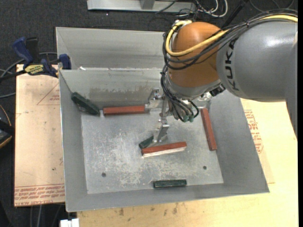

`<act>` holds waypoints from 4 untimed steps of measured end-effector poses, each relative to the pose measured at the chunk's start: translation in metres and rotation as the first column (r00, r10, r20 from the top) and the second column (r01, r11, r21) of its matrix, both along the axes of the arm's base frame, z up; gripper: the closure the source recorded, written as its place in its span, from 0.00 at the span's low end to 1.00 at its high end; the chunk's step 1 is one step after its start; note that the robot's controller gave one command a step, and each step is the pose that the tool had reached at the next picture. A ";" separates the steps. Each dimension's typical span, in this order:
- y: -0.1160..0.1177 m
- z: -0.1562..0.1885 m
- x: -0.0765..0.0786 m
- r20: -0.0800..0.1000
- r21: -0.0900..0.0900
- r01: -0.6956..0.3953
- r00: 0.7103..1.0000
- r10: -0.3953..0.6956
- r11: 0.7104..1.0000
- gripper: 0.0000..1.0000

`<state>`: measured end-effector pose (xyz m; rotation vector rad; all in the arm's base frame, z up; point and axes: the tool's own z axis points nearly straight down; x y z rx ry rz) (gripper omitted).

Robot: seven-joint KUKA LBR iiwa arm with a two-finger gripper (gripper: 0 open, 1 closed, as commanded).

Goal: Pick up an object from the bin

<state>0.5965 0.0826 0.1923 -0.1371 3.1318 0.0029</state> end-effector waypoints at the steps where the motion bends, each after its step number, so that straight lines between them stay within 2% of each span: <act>1: -0.016 -0.114 0.010 0.004 0.002 -0.157 0.988 0.157 0.988 1.00; 4: -0.016 -0.114 0.010 0.004 0.003 -0.157 0.988 0.157 0.988 1.00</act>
Offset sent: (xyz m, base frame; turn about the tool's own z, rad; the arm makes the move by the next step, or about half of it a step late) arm 0.0000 0.0000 0.0000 0.0000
